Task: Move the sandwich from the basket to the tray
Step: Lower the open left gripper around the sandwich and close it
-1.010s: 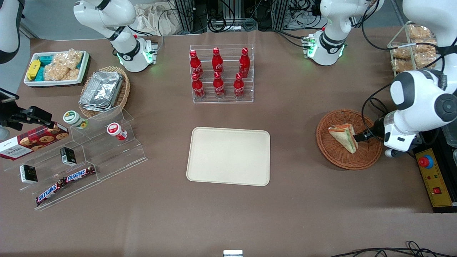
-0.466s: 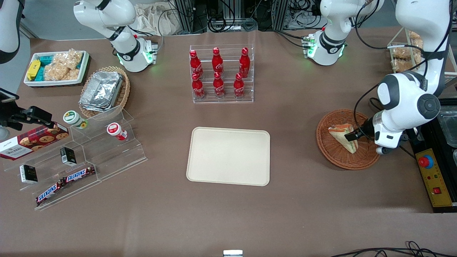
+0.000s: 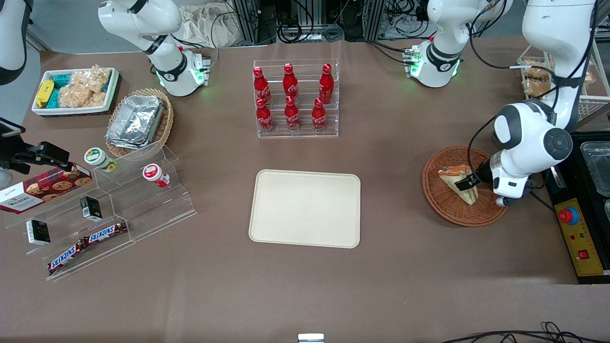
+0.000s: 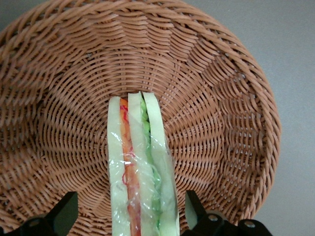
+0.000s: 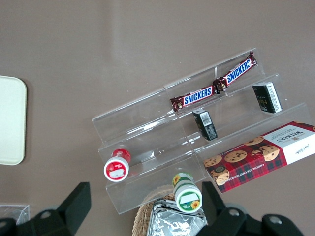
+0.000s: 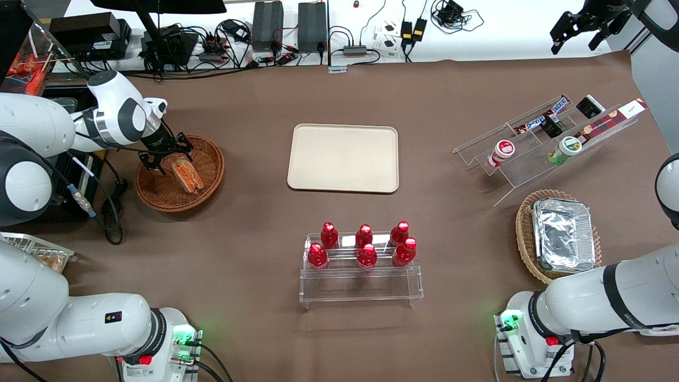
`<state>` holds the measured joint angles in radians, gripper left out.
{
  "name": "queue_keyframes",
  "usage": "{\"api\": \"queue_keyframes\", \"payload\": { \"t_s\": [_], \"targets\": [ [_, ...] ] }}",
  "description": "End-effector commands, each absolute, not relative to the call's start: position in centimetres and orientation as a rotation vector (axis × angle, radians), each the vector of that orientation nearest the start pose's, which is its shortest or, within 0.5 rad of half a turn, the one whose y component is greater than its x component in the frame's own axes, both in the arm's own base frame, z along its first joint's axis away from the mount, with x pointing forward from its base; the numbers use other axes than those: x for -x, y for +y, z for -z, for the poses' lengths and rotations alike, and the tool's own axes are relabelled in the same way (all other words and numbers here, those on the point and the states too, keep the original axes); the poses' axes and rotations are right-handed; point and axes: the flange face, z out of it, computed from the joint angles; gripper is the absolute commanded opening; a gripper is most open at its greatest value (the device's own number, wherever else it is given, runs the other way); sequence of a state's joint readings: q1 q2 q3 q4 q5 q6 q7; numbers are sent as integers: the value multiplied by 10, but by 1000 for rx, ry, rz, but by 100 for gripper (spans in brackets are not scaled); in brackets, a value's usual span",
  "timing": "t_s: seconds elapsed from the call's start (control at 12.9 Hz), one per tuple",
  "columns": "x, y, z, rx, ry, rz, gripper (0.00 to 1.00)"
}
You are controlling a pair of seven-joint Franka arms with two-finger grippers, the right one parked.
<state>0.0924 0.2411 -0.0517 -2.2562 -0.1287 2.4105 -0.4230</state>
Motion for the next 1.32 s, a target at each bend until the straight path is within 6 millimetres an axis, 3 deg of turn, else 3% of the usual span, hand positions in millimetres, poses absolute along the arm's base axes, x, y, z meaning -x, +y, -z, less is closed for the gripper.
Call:
{"api": "queue_keyframes", "payload": {
  "t_s": [0.0,0.31,0.54,1.01,1.24],
  "targets": [
    [-529,16,-246,3084,-941,-156,83],
    [-529,9,-250,3090,-923,-168,45],
    [-533,-3,-291,3107,-862,-205,27],
    [-582,-36,-431,3147,-704,-339,26],
    [-591,-56,-483,3186,-595,-310,26]
  ]
}}
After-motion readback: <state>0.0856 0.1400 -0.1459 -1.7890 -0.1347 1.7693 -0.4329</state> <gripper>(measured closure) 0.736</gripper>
